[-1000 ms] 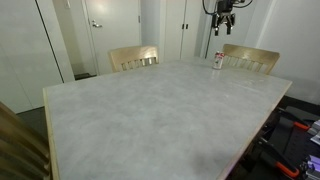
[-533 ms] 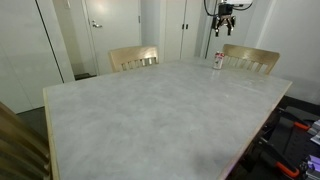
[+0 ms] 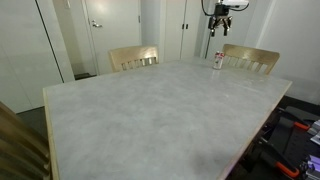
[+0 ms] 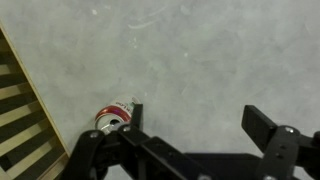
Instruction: Move the can to the left side of the table
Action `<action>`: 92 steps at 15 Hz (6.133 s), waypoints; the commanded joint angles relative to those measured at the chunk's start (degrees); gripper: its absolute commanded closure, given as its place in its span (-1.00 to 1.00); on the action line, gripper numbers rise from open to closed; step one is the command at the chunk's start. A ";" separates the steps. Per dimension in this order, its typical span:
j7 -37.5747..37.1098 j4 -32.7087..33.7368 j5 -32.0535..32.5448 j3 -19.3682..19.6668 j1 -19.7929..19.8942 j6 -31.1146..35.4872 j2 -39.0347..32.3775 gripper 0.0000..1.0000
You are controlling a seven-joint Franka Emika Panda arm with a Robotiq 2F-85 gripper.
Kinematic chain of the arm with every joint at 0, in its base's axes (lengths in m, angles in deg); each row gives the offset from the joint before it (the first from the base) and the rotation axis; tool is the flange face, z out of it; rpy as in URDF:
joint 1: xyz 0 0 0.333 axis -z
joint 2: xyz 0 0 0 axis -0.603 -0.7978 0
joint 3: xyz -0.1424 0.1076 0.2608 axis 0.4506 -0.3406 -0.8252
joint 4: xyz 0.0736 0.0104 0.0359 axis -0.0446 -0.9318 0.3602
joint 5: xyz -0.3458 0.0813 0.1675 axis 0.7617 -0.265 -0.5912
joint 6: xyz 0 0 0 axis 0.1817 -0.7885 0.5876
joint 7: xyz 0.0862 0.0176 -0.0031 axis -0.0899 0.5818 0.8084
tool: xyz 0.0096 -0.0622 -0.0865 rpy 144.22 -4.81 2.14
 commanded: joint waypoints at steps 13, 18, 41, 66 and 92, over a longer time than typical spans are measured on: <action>-1.11 22.72 -12.58 -2.16 12.74 7.14 -21.57 -1.00; -0.92 31.90 -11.81 -3.25 14.32 6.35 -28.26 -1.00; -10.07 39.84 -7.61 -1.26 14.00 -9.90 -32.93 -0.70; 4.63 34.92 -2.23 -1.27 3.89 -8.46 -26.70 0.20; -0.14 -12.38 4.57 -5.48 -12.54 -3.88 5.05 0.20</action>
